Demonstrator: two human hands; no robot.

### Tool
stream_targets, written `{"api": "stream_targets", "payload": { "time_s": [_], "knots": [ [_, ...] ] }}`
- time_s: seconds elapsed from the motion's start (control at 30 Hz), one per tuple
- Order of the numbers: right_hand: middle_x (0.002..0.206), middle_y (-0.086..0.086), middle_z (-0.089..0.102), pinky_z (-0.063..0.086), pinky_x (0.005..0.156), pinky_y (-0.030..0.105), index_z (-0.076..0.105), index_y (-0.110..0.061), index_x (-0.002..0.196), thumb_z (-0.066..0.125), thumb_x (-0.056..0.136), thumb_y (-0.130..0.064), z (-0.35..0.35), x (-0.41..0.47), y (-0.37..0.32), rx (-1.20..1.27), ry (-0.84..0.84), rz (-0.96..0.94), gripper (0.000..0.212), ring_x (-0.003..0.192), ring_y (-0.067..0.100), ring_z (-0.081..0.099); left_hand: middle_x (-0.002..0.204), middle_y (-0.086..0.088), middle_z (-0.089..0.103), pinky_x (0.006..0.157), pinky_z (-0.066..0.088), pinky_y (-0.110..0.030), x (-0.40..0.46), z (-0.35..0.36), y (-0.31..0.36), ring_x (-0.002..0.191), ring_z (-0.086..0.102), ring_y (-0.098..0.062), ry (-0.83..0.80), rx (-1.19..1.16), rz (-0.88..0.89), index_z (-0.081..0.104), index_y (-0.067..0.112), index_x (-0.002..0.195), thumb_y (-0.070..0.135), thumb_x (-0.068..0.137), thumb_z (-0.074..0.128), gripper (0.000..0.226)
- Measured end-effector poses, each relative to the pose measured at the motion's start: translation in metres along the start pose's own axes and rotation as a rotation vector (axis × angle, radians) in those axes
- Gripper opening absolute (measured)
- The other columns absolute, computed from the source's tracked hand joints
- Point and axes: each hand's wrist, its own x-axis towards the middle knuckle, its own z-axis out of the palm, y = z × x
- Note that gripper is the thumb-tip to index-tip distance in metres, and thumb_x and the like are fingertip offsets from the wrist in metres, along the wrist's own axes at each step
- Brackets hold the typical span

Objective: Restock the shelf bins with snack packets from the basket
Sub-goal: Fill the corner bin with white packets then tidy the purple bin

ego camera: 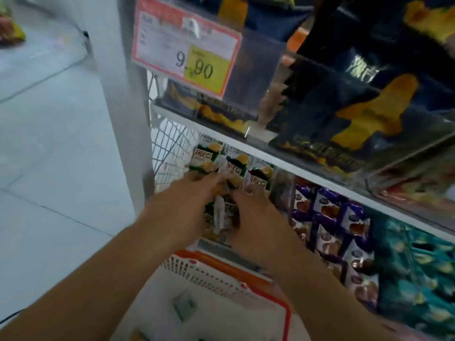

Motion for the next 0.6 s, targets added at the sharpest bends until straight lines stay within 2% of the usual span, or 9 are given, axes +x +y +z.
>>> {"api": "stream_targets", "payload": {
  "time_s": [0.07,0.13,0.2,0.3,0.43,0.53,0.6],
  "knots": [
    [0.142,0.002,0.034,0.049,0.07,0.031,0.046,-0.043,0.138,0.074,0.089,-0.03,0.009,0.006,0.001,-0.104,-0.078,0.002,0.058,0.094,0.022,0.064,0.134,0.004,0.056,0.089,0.058,-0.047,0.005,0.009,-0.009,0.116,0.062,-0.024,-0.049,-0.024,0.009,0.039,0.058,0.135,0.037,0.073,0.071,0.073],
    [0.133,0.0,0.036,0.05,0.07,0.032,0.049,-0.042,0.133,0.076,0.087,-0.032,0.012,0.011,0.001,-0.106,-0.099,-0.017,0.055,0.089,0.02,0.06,0.134,0.003,0.055,0.091,0.056,-0.045,0.007,0.013,-0.013,0.116,0.061,-0.025,-0.073,-0.036,-0.024,0.045,0.049,0.135,0.032,0.082,0.065,0.059],
    [0.123,-0.003,0.041,0.051,0.076,0.033,0.051,-0.043,0.131,0.075,0.088,-0.043,0.007,0.014,-0.001,-0.079,-0.109,-0.054,0.05,0.093,0.016,0.054,0.13,0.008,0.054,0.088,0.058,-0.048,0.006,0.016,-0.014,0.113,0.059,-0.024,-0.048,-0.037,-0.047,0.045,0.051,0.132,0.035,0.083,0.065,0.055],
    [0.117,-0.005,0.045,0.057,0.085,0.044,0.058,-0.04,0.123,0.075,0.084,-0.05,-0.007,0.018,-0.003,-0.074,-0.117,-0.035,0.044,0.101,0.02,0.056,0.124,0.013,0.056,0.085,0.057,-0.052,0.006,0.017,-0.011,0.113,0.059,-0.021,-0.026,-0.038,-0.073,0.045,0.053,0.122,0.046,0.075,0.062,0.05],
    [0.104,-0.009,0.048,0.058,0.082,0.046,0.06,-0.033,0.106,0.074,0.081,-0.055,-0.016,0.022,-0.001,-0.106,-0.085,0.003,0.037,0.098,0.022,0.057,0.116,0.01,0.067,0.094,0.055,-0.044,0.01,0.018,-0.007,0.107,0.064,-0.019,0.082,0.046,-0.08,0.056,0.037,0.119,0.029,0.085,0.074,0.039],
    [0.11,-0.006,0.055,0.057,0.086,0.043,0.062,-0.027,0.11,0.073,0.084,-0.062,-0.019,0.023,0.004,-0.048,-0.056,0.05,0.045,0.101,0.02,0.059,0.107,0.012,0.068,0.085,0.057,-0.041,0.014,0.017,-0.007,0.097,0.063,-0.016,0.115,0.01,-0.131,0.058,0.041,0.113,0.019,0.088,0.066,0.034],
    [0.102,-0.005,0.062,0.059,0.08,0.041,0.064,-0.024,0.101,0.074,0.085,-0.061,-0.022,0.022,0.004,0.015,-0.043,0.063,0.041,0.09,0.017,0.064,0.109,0.013,0.068,0.082,0.059,-0.041,0.016,0.017,-0.01,0.095,0.063,-0.014,0.093,-0.039,-0.166,0.058,0.045,0.115,0.017,0.09,0.063,0.038]
  ]
}}
